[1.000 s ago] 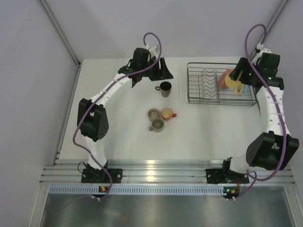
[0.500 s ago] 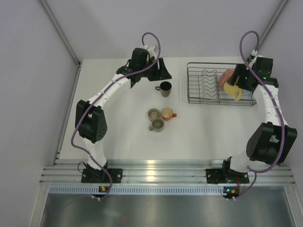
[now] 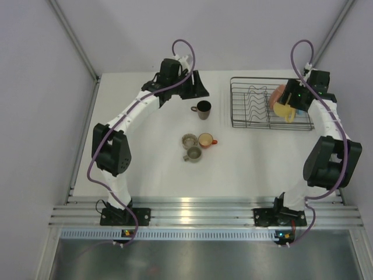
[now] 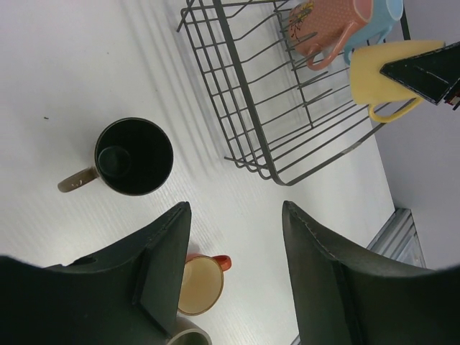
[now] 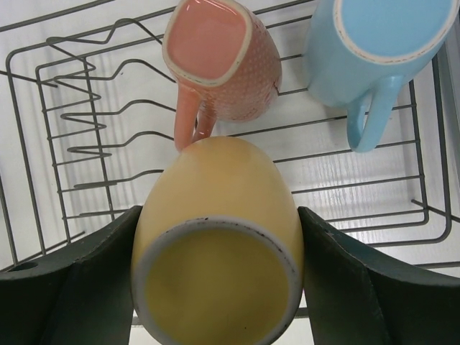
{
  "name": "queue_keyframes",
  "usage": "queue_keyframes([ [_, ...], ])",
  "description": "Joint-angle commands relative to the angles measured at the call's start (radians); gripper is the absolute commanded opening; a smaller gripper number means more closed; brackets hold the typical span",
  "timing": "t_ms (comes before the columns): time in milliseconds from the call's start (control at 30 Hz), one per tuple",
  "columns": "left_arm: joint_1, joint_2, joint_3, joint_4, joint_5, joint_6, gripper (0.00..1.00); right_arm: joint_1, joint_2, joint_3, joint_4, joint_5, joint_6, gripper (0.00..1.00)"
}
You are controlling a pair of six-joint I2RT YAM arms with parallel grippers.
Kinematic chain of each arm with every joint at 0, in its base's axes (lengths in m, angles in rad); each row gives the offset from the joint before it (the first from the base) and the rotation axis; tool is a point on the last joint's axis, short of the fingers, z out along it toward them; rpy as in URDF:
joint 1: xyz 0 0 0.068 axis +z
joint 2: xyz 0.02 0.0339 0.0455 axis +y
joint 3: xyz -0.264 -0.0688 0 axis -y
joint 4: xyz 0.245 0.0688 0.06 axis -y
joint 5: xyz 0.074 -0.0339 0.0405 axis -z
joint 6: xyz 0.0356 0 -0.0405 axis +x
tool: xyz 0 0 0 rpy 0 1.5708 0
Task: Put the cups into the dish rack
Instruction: Place the cup upside down on the dish rack
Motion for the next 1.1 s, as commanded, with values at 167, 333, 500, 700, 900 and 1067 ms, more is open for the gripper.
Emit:
queue_keyframes([
  [167, 0.027, -0.019, 0.012, 0.017, 0.014, 0.011, 0.59, -0.006, 0.039, 0.089, 0.097, -0.011, 0.007, 0.0],
  [333, 0.035, -0.015, 0.015, 0.017, 0.02, 0.011, 0.59, 0.004, 0.054, 0.072, 0.118, 0.004, 0.006, 0.0],
  [500, 0.041, -0.019, 0.013, 0.017, 0.028, 0.009, 0.59, 0.018, 0.074, 0.074, 0.121, 0.032, -0.002, 0.0],
  [700, 0.043, -0.028, 0.013, 0.017, 0.028, 0.014, 0.59, 0.037, 0.085, 0.052, 0.12, 0.057, -0.008, 0.0],
  [900, 0.043, -0.043, 0.013, 0.017, 0.028, 0.02, 0.59, 0.055, 0.072, -0.007, 0.136, 0.101, -0.031, 0.0],
  [1067, 0.044, -0.057, 0.007, 0.015, 0.028, 0.02, 0.59, 0.08, 0.072, -0.041, 0.147, 0.142, -0.056, 0.0],
])
